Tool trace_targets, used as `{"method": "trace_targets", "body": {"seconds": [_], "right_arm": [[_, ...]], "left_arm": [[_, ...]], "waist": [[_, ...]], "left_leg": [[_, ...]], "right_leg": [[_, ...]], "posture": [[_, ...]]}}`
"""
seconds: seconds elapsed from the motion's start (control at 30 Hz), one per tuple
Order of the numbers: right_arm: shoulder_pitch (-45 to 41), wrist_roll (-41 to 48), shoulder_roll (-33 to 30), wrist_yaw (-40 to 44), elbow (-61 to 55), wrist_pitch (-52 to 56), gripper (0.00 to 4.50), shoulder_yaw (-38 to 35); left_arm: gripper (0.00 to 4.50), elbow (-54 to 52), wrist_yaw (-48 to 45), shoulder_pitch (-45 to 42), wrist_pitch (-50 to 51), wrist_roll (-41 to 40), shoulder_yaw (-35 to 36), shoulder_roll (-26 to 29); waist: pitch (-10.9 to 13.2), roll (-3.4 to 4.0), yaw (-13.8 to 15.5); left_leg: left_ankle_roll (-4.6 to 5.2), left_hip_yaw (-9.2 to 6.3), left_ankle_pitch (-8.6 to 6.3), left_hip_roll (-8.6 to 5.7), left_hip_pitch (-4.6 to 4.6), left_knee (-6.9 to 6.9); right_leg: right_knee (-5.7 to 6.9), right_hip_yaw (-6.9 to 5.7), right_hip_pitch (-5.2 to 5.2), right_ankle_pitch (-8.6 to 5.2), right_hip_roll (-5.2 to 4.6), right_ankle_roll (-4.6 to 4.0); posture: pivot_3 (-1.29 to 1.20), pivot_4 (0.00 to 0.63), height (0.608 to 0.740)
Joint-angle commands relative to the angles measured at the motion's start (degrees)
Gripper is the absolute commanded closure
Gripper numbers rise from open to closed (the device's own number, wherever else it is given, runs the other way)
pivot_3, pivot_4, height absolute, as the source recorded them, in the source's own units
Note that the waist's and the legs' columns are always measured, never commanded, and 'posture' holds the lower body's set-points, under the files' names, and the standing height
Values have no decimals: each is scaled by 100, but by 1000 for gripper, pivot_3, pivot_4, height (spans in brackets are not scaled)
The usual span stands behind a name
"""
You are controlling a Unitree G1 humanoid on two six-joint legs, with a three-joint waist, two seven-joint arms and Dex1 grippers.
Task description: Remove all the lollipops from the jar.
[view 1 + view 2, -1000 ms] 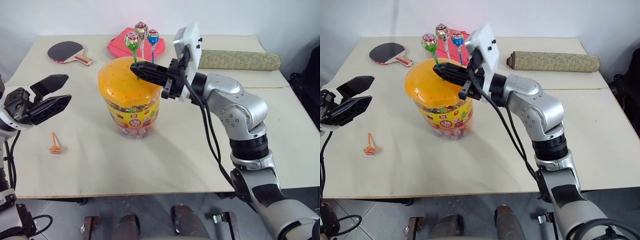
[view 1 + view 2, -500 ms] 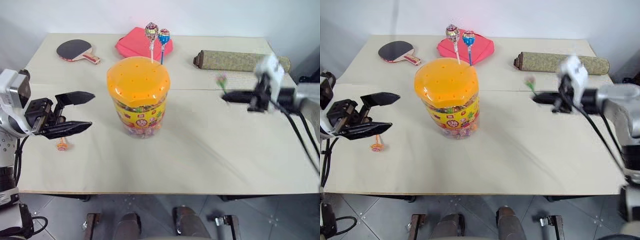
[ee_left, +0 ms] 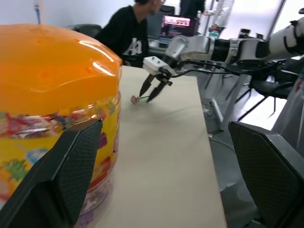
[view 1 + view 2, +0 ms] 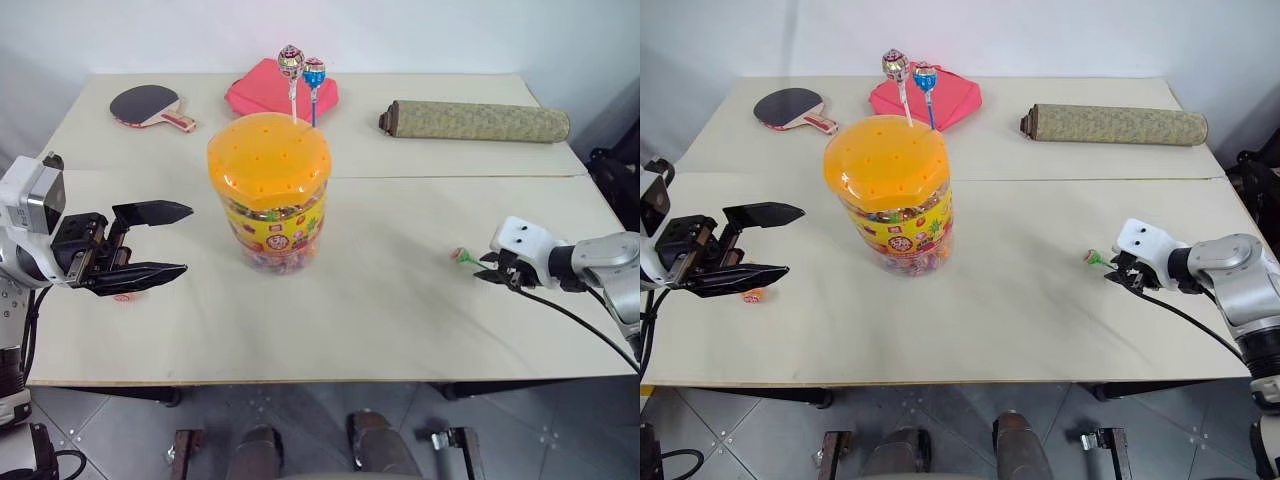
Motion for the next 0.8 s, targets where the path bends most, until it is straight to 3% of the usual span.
{"method": "trace_targets", "body": {"seconds": [0.03,0.2,0.3,0.4,0.57,0.8], "right_arm": [[-226,1247,275,750,-459,-175,1571,-934],[-1145,2424,938,437,-1193,1101,1571,-1408],[-1682,2686,1485,-37,-1366,1543,1571,-1433],[-2615,2475,2423,-958,-1041,1842,1571,-1155],[-3397,2206,3411,-1788,-314,1934,1571,-1029],[-3890,2075,4040,-1947,304,1789,1571,-994]], "left_arm": [[0,-92,440,74,180,-366,601,-57],[0,136,1018,124,323,-642,1110,-296],[0,208,1187,123,330,-678,1205,-392],[0,182,1347,63,379,-783,1223,-543],[0,228,1599,-173,413,-927,1258,-721],[0,145,1728,-260,459,-945,1161,-784]], "waist": [[5,8,-11],[19,30,-9],[18,29,20],[19,32,2],[18,29,4],[18,29,-31]], "left_leg": [[1,1,-1,0,0,4],[5,-5,-3,5,0,23],[-1,-24,0,28,-1,23],[-7,-24,4,28,-3,23],[-28,-26,19,30,-12,17],[-35,-23,22,15,-18,-17]], "right_leg": [[0,1,1,1,0,1],[6,0,7,18,-6,11],[0,-17,11,29,-7,-3],[3,-17,7,31,-7,-6],[11,-23,-10,34,-7,-9],[9,-31,-15,37,-7,-3]], "posture": [[0,150,740],[0,150,740],[0,150,740],[0,150,740],[0,150,740],[0,150,740]]}}
